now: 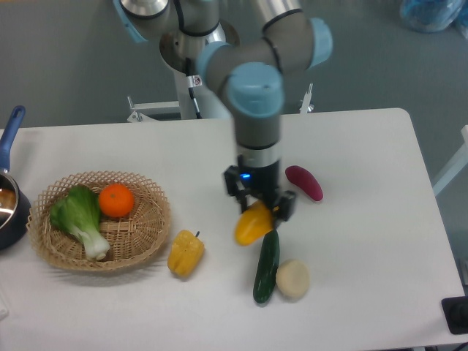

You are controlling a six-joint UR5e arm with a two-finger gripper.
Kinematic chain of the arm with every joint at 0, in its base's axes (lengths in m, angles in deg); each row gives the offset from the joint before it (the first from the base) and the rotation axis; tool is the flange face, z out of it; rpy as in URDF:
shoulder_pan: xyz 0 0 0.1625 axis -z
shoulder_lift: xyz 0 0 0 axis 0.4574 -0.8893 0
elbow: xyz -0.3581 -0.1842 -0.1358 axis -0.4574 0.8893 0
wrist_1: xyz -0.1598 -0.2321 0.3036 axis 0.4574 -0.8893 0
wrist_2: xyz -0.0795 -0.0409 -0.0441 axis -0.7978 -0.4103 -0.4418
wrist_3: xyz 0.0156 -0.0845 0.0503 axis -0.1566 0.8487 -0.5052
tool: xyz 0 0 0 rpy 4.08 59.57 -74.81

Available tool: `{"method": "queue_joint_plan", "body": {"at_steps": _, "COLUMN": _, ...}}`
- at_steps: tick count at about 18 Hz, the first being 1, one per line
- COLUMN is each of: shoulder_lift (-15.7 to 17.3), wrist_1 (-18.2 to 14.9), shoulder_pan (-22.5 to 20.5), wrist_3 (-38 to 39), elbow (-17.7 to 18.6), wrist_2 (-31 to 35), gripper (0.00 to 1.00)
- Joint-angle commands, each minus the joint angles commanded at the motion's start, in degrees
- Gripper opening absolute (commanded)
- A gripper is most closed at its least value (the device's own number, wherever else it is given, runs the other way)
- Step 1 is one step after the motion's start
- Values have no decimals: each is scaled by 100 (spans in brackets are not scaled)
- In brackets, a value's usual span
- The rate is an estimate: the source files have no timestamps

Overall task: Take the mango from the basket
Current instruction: 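Lift the mango out of the basket and carry it beside the cucumber, then raise the held mango higher above the table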

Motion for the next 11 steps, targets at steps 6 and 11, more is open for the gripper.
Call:
{"method": "queue_joint_plan", "body": {"at_steps": 6, "shoulder_lift": -18, "wrist_1": 26, "shoulder_pan": -88, "wrist_3": 17, "elbow": -44, "wrist_2": -27, "gripper": 65}}
{"method": "queue_joint_plan", "body": {"at_steps": 11, "shoulder_lift": -9, "wrist_1": 26, "shoulder_pan": -334, "wrist_3": -18, "elbow": -88, "wrist_2": -44, "gripper": 63}}
